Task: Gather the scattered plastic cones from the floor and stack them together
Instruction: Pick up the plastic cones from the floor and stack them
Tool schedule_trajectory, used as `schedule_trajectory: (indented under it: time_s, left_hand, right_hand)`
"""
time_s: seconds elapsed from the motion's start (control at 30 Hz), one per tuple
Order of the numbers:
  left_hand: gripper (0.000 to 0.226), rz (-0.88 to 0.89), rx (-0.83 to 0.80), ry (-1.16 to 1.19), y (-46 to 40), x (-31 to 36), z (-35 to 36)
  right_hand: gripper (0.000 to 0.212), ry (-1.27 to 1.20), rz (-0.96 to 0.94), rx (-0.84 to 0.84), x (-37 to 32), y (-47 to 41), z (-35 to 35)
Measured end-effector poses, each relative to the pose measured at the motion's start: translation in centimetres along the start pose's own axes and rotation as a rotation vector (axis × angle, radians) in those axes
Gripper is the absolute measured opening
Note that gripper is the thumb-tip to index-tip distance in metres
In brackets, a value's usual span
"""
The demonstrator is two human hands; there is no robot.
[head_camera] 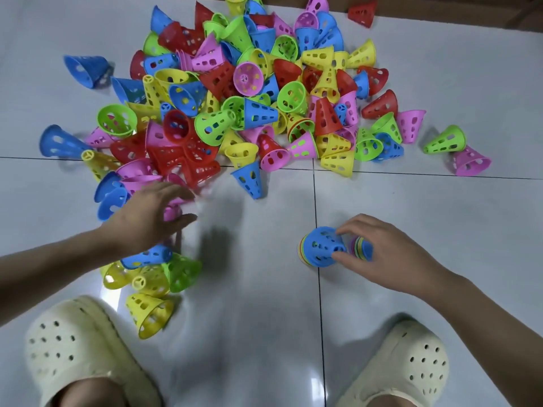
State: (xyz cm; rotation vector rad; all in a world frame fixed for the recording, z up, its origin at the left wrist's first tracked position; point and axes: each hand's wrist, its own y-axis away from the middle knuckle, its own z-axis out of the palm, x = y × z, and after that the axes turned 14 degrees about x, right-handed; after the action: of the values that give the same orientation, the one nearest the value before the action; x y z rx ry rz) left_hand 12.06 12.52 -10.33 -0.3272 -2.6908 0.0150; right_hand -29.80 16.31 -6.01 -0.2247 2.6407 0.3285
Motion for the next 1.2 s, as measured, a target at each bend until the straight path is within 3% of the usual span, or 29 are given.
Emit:
schedule_trajectory:
  time_s: [0.1,0.2,0.37,0.57,0.77,0.93,1.2]
  left_hand:
    - [0.040,-0.126,0.030,-0.086,1.3,-2.8,-0.9]
    - [0.050,-0.184,-0.052,-0.227,2.6,-4.4,-0.4]
    - [0.043,-0.086,-0.115,-0.472,2.9,-4.7,1.5]
    - [0.048,0.020,-0.155,-0.613,2.5,-4.6,3.3]
    - [0.049,-0.035,-0.097,-0.392,1.3,-3.1,3.8]
    - [0.033,-0.091,-0.051,-0.162,0.2,-1.5,3.8]
    - [0.046,-0.173,-0.013,0.197,-0.4,-0.3,2.8]
  right_hand:
    - [0.040,-0.011,-0.010,-0.003,-0.1,-0.6,0.1]
    - [0.033,-0.008,-0.051,-0.003,-1.2,-2.1,0.4]
    - [0.027,-0.068,-0.080,-0.041,-4.0,-7.5,2.7]
    - [0.049,-0.051,0.098,-0.183,-4.9,-14.1,7.5]
    - [0.075,-0.159,0.267,-0.109,-5.9,-17.7,11.3]
    - [0.029,-0.316,0.293,-0.026,-8.0,-18.5,13.2]
    - [0.039,-0.340,0.290,-0.007,-8.7,-18.9,13.4]
